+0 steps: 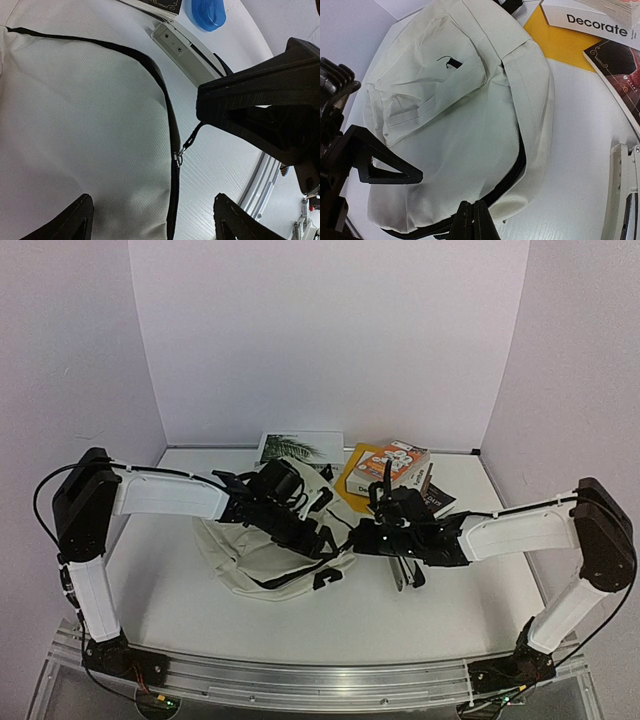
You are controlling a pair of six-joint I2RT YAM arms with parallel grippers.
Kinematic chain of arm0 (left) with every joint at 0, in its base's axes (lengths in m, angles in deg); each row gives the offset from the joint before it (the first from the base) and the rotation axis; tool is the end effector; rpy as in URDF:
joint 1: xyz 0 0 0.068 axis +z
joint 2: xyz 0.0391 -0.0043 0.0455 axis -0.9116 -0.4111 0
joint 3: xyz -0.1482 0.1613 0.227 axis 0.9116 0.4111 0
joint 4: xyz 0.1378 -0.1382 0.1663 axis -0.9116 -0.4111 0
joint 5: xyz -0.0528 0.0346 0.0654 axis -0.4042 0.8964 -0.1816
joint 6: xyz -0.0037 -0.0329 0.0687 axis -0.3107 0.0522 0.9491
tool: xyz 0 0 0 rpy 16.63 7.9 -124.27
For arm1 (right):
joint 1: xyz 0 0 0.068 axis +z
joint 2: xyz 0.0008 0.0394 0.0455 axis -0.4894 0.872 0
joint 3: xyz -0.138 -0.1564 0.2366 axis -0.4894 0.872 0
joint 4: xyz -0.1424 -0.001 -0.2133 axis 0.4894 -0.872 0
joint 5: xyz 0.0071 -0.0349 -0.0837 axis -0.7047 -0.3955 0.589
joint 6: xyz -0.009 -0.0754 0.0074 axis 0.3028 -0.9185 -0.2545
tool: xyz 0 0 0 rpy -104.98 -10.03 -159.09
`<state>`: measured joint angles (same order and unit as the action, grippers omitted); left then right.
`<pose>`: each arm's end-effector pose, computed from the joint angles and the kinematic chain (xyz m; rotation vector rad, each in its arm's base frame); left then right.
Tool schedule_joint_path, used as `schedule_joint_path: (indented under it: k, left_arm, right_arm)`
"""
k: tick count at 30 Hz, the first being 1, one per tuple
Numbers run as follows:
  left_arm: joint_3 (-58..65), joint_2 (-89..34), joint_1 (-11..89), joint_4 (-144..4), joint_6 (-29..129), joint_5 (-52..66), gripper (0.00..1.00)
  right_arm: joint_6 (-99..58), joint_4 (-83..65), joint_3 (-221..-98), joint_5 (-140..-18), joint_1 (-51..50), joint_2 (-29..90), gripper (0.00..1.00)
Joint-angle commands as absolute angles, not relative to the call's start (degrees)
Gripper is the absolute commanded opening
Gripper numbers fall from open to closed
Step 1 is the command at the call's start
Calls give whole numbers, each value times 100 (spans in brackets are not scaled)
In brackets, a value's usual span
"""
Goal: Pack the student bag
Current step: Unzip the student bag at the center of the board.
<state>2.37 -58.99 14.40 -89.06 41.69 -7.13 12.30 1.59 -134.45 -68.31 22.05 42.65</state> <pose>0.2477 -0.3487 0.2257 0.9016 2.4680 -0.9743 0.2335 0.2860 0.2281 -0.1993 2.2586 0.8357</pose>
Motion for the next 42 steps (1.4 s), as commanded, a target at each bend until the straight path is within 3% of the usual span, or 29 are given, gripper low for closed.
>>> schedule_joint_path:
  k: [1,8,11,14,19,26,42]
  left_arm:
    - [-24,-6063,1354,-8713,4255,-681,79]
    - [13,-6168,1317,-8661,4180,-683,52]
    - [81,-6187,1316,-8560,4082,-773,31]
    - [148,-6180,1317,-8503,4053,-843,16]
    - [219,-6168,1318,-8509,4079,-868,0]
    - [386,-6073,1308,-8539,4005,-933,0]
    - [856,-5810,1247,-8720,3914,-886,0]
  right_arm:
    - [1360,377,-13322,-6674,2142,4027,0]
    - [1378,408,-13301,-6606,2117,4055,0]
    - [1362,412,-13253,-6439,2119,4072,0]
    - [1315,412,-13250,-6274,2115,4079,0]
    - [1210,378,-13424,-6027,2119,4089,0]
    - [1175,-39,-13827,-5451,2045,4401,0]
    - [868,-17,-14783,-5804,1491,5598,0]
